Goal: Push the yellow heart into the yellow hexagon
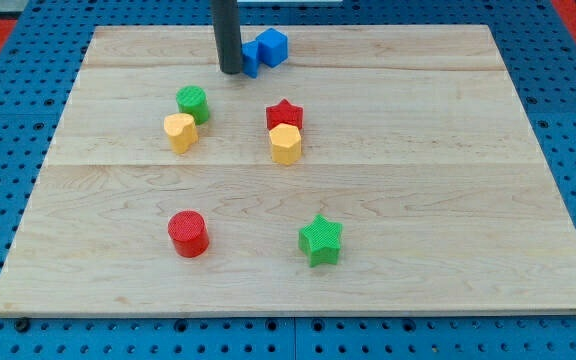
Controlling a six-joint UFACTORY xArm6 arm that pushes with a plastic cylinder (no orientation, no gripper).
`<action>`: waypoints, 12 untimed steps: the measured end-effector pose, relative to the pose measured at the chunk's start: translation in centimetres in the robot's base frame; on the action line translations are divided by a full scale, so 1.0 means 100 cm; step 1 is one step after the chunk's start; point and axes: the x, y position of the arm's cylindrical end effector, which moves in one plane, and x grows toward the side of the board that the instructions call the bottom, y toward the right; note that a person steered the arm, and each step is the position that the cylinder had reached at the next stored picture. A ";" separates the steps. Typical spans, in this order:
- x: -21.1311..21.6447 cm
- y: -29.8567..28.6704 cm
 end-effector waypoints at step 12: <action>0.024 -0.106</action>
